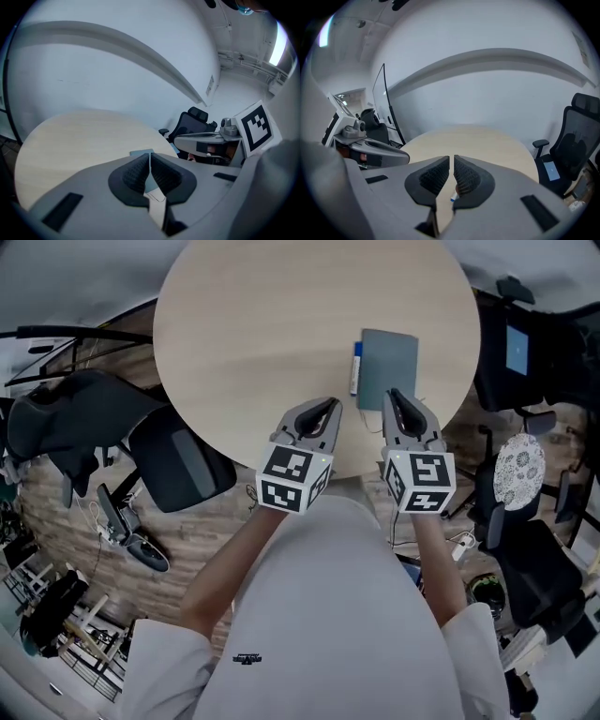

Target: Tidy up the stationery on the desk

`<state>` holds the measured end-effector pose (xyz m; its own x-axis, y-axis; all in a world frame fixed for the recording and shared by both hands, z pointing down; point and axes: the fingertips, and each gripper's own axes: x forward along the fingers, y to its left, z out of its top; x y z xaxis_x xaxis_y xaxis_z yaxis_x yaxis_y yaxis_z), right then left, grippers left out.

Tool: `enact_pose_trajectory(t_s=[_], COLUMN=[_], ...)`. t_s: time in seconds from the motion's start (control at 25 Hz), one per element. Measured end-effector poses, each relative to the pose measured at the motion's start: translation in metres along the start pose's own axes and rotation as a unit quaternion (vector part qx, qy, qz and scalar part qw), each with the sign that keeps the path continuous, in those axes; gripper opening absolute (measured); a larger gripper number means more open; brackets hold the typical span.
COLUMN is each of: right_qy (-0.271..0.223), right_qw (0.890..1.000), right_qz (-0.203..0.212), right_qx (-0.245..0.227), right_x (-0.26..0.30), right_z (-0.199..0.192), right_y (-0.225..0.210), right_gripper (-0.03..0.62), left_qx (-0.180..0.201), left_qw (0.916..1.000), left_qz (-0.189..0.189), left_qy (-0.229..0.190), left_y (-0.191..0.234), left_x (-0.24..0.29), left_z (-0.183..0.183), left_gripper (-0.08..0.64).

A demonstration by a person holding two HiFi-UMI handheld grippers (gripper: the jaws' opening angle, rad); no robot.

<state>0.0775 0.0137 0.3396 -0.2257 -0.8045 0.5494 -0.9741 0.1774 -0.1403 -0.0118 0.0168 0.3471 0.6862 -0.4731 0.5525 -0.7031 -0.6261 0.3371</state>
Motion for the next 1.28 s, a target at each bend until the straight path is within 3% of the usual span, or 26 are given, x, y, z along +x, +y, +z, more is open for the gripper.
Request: enact_pose_trajectory(t_s=[0.44, 0.76, 1.28], right_qy=[-0.027, -0.051, -0.056], right_qw=[0.999, 0.998, 0.998], right_qz=[0.046, 0.017, -0.031], right_qx=[-0.011, -0.014, -0.021], right_x=[-0.045, -0.061, -0.074], right_z=[0.029, 0.031, 0.023], right_y=[0.076, 0.113, 0.154], right_gripper=[0.055, 0.055, 0.054], left_qx=[0.025, 0.048, 0.06], left_qw=[0.9972, 0.9955, 0.9901], left_qz=[-0.065, -0.071, -0.112], left_qy=[-0.025, -0.04, -0.06], left_y=[-0.015, -0.01, -0.016], left_x=[-0.075, -0.114, -0.143], left_z=[0.036, 0.025, 0.021], left_gripper=[0.028, 0.028, 0.028])
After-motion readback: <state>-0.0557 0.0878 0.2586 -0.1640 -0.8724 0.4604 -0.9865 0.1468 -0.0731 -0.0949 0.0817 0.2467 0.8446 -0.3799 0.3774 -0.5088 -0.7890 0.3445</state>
